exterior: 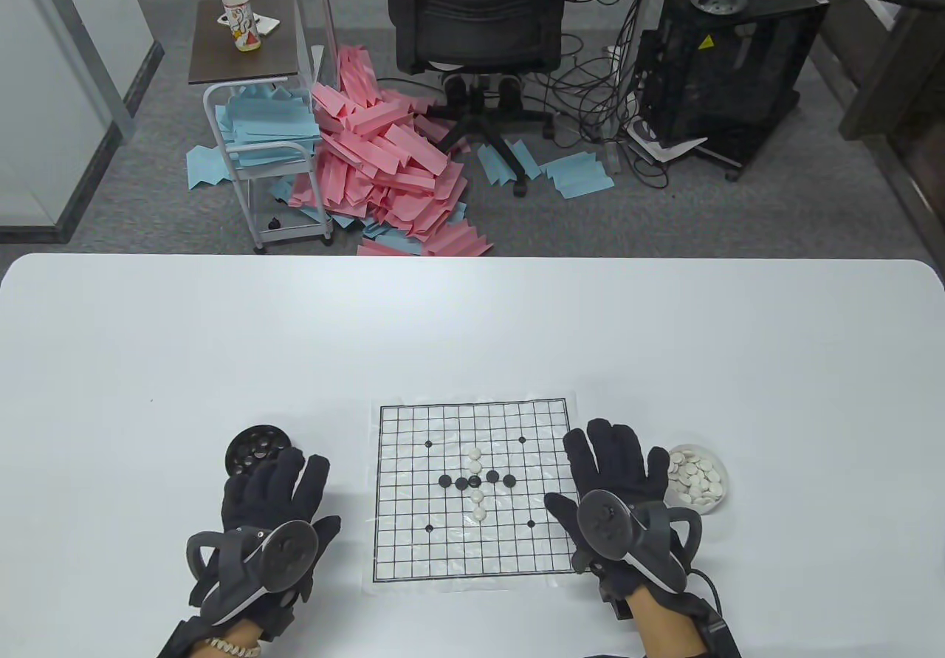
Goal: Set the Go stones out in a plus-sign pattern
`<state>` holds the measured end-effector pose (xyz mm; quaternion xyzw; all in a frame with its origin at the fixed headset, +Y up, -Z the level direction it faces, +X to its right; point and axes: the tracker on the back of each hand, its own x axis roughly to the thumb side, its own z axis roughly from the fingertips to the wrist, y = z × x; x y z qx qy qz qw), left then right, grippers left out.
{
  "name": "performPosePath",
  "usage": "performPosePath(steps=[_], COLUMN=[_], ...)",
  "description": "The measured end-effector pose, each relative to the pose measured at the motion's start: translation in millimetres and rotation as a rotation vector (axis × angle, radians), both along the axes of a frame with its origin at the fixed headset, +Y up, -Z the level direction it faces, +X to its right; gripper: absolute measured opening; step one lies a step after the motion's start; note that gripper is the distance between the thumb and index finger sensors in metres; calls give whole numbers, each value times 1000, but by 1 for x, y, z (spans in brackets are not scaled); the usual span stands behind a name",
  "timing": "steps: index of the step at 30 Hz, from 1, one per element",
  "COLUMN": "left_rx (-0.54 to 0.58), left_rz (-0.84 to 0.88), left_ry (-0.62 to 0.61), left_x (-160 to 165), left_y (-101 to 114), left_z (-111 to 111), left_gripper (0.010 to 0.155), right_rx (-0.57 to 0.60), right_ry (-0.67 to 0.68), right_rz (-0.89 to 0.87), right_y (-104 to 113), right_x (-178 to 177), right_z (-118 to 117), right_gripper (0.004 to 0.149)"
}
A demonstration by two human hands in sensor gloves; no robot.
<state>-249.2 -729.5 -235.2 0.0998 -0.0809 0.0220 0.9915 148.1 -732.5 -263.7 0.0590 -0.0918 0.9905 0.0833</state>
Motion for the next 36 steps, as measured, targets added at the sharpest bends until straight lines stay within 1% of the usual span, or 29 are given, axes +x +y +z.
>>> performPosePath(steps=[36], left_rx=[-1], left_rz=[8], left_ry=[-2], left_x=[-1], left_y=[-1], left_z=[0], left_gripper=[78], right_rx=[2], right_ry=[17], right_rz=[7], right_y=[-2], right_x=[-4], right_z=[2], right_gripper=[81])
